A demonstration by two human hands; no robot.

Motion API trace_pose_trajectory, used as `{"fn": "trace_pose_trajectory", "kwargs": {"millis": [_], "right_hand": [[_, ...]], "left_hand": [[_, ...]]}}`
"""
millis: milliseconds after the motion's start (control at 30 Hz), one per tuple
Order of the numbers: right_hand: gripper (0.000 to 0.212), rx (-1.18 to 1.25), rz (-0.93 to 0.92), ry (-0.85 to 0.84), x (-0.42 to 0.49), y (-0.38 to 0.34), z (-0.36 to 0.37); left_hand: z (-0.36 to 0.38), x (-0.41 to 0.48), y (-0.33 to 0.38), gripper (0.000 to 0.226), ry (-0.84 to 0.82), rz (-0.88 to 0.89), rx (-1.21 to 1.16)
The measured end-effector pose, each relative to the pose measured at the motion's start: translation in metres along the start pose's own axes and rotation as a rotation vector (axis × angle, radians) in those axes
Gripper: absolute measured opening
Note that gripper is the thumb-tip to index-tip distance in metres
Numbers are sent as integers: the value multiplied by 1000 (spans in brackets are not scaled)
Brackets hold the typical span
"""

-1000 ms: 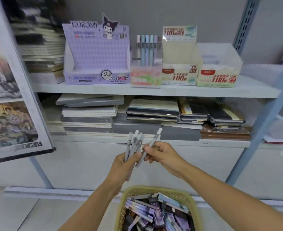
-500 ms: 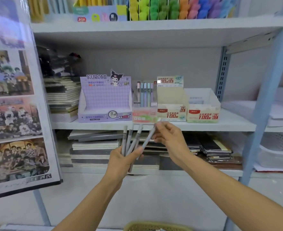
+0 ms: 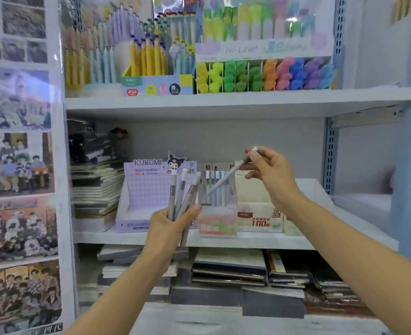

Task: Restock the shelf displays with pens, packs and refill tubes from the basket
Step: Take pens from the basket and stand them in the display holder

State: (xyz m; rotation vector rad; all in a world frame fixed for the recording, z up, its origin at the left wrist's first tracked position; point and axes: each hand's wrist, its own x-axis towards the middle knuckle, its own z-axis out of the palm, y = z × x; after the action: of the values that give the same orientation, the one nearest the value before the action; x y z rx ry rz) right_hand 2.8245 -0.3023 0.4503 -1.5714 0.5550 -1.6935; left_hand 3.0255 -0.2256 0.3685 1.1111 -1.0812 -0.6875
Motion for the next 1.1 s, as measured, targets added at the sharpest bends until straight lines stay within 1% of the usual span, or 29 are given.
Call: {"fn": "trace_pose_trajectory", "kwargs": {"millis": [100, 200, 333, 433, 567, 700, 833, 967, 1033, 1100], "right_hand": [[13, -194, -47, 10, 36, 9, 6], [18, -397, -13, -31, 56, 36, 15], [18, -542, 22, -113, 64, 71, 28], [18, -577, 11, -169, 65, 86, 34], [18, -604, 4, -208, 69, 86, 35], [19, -557, -9, -220, 69, 83, 36], [19, -643, -1, -299, 65, 84, 38], [19, -697, 10, -375, 63, 77, 38], [16, -680, 19, -385, 60, 74, 39], [10, -634, 25, -359, 55, 73, 40]], "left_hand": [[-1, 30, 6, 31, 25, 43, 16], [0, 50, 2, 18, 17, 57, -21], [1, 59, -9, 18, -15, 67, -25], [-1, 64, -17, 19, -10, 59, -35], [-3, 65, -25, 17, -15, 53, -68], [-3, 63, -26, 19, -31, 37, -104], [-1, 60, -22, 24, -51, 27, -135], [-1, 60, -20, 24, -63, 23, -138], [-1, 60, -19, 24, -60, 25, -151], [0, 58, -18, 24, -62, 26, -167]]}}
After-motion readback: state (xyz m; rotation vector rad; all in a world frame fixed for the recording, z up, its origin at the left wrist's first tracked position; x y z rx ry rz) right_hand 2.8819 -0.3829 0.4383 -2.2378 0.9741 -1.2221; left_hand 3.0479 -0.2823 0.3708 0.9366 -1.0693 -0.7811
